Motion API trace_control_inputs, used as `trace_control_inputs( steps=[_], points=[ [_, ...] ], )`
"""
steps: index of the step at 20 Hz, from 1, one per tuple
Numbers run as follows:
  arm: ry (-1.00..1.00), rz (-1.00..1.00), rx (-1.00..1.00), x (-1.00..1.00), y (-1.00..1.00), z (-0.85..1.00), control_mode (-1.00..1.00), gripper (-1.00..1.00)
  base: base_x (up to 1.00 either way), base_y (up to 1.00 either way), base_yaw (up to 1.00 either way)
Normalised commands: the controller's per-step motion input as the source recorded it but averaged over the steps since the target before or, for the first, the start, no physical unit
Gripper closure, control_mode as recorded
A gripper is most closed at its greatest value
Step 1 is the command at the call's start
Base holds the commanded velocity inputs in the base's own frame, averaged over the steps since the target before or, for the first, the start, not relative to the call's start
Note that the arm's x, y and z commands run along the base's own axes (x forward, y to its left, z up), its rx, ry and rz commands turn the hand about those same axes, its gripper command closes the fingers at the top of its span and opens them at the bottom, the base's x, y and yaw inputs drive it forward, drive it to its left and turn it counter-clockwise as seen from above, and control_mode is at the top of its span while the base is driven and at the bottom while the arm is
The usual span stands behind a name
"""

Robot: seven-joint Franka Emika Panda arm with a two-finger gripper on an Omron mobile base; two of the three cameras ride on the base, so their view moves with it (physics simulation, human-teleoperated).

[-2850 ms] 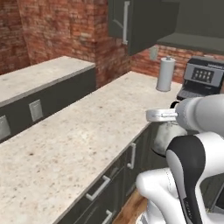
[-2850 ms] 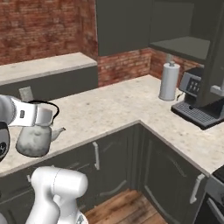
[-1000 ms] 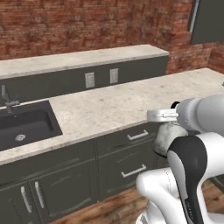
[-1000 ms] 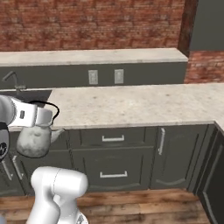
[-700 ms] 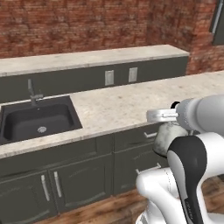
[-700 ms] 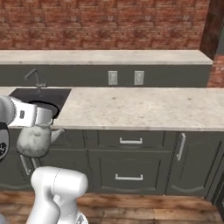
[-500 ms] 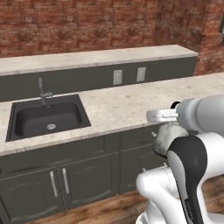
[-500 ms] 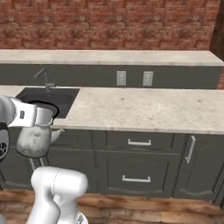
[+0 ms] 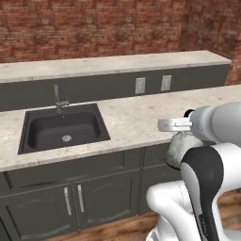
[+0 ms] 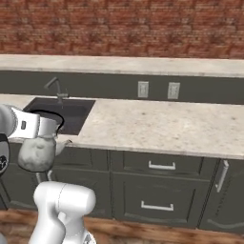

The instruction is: Open the cabinet, pick the kettle from the cabinet, and place it in the sink.

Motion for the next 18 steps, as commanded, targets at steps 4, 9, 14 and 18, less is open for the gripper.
trace_control_inputs(
  steps=[4, 9, 14, 18],
  points=[
    [0.00, 0.00, 0.00, 0.00, 0.00, 0.00, 1.00, 1.00, 0.49, 0.27, 0.13],
    [0.00, 0.00, 0.00, 0.00, 0.00, 0.00, 1.00, 1.00, 0.49, 0.20, 0.16],
    [0.00, 0.00, 0.00, 0.00, 0.00, 0.00, 1.00, 1.00, 0.21, 0.30, 0.18],
    [0.00, 0.00, 0.00, 0.00, 0.00, 0.00, 1.00, 1.00, 0.13, 0.52, 0.01]
  ],
)
